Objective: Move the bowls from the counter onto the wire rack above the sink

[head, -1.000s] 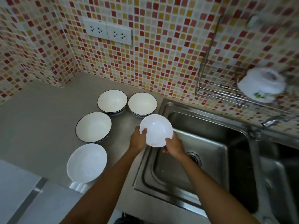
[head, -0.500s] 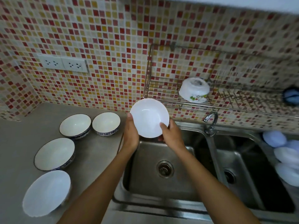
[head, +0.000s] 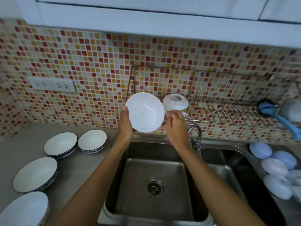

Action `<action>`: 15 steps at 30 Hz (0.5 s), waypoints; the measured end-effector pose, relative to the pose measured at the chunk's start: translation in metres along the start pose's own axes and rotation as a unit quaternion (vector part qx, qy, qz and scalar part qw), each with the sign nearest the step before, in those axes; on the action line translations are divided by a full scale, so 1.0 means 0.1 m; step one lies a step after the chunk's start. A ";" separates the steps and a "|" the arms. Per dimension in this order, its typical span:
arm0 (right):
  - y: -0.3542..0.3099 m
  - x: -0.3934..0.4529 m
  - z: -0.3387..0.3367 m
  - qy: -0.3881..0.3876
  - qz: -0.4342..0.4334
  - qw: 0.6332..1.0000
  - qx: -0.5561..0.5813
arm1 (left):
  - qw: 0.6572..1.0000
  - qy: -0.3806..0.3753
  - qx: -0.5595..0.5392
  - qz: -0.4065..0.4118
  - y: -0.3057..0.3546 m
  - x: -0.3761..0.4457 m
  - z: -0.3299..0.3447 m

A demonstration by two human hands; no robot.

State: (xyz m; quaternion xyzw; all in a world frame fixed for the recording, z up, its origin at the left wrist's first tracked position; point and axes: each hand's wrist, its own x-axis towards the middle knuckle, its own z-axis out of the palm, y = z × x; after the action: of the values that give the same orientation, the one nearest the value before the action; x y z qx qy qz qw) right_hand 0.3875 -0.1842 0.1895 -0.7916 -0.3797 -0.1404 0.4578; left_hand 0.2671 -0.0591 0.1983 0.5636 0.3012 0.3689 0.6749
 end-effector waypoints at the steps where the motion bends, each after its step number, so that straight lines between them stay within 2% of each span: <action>1: 0.08 0.05 -0.01 -0.012 -0.013 0.999 -0.036 | 1.000 -0.001 0.010 0.006 0.05 0.02 0.03; 8: 0.65 0.24 0.12 -0.080 -0.067 0.975 -0.194 | 0.991 -0.008 0.086 0.103 0.33 0.14 0.25; 12: 0.82 0.14 0.17 -0.033 -0.135 0.961 -0.241 | 0.977 -0.018 0.164 0.139 0.42 0.28 0.39; 15: 0.82 0.13 0.21 0.001 -0.139 0.961 -0.239 | 0.948 0.003 0.261 0.183 0.39 0.39 0.48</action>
State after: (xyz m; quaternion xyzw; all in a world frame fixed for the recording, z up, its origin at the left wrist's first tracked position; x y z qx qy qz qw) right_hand 0.4535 -0.1842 0.1354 -0.8174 -0.4406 -0.2904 0.2313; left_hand 0.3220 -0.0483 0.2461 0.7644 0.2808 0.3958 0.4245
